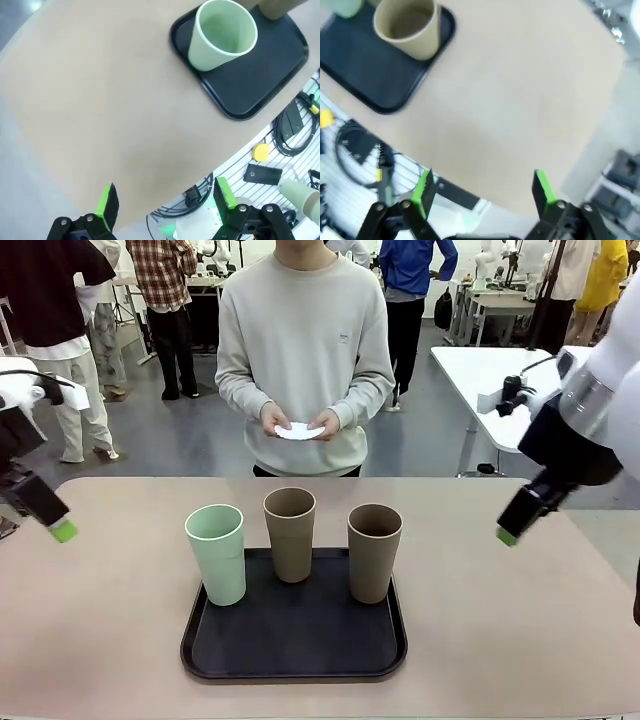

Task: Place coasters on the table and set cups on them.
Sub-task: Pick up one Reusable plastic cup and place it on a coaster set by the human.

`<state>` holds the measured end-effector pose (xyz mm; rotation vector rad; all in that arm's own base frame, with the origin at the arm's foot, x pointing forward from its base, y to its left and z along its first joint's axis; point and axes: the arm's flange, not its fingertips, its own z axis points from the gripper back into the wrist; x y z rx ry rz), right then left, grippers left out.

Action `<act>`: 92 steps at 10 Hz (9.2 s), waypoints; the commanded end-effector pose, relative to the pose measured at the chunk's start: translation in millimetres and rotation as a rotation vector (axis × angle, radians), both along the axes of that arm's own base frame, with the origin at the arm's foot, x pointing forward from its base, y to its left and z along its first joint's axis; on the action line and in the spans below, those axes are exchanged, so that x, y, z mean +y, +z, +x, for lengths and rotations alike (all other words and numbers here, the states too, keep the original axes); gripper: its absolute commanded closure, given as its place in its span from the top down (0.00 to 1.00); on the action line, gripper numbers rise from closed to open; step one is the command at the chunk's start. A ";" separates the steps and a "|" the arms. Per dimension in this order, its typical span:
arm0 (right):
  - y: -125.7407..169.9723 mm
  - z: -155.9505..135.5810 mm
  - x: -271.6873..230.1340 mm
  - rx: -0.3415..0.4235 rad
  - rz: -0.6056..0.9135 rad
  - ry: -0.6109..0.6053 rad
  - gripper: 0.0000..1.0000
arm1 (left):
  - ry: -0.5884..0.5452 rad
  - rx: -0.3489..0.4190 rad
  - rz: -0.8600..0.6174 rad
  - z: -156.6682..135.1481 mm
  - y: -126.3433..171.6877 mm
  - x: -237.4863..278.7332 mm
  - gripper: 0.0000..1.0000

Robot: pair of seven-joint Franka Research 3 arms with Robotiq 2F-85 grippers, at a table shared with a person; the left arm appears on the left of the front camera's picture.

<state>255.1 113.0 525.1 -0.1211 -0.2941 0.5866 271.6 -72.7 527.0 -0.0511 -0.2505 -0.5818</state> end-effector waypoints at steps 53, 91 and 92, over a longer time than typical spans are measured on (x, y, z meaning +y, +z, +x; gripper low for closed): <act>-88.9 -22.2 -296.1 0.354 1.236 -0.387 1.00 | 0.461 0.174 -1.080 13.7 -68.9 227.3 1.00; -149.3 146.7 -110.9 -0.324 0.968 0.822 1.00 | 0.461 0.174 -1.080 13.7 -68.9 227.3 1.00; -153.3 148.2 -110.1 -0.274 0.967 0.841 1.00 | 0.461 0.174 -1.080 13.7 -68.9 227.3 1.00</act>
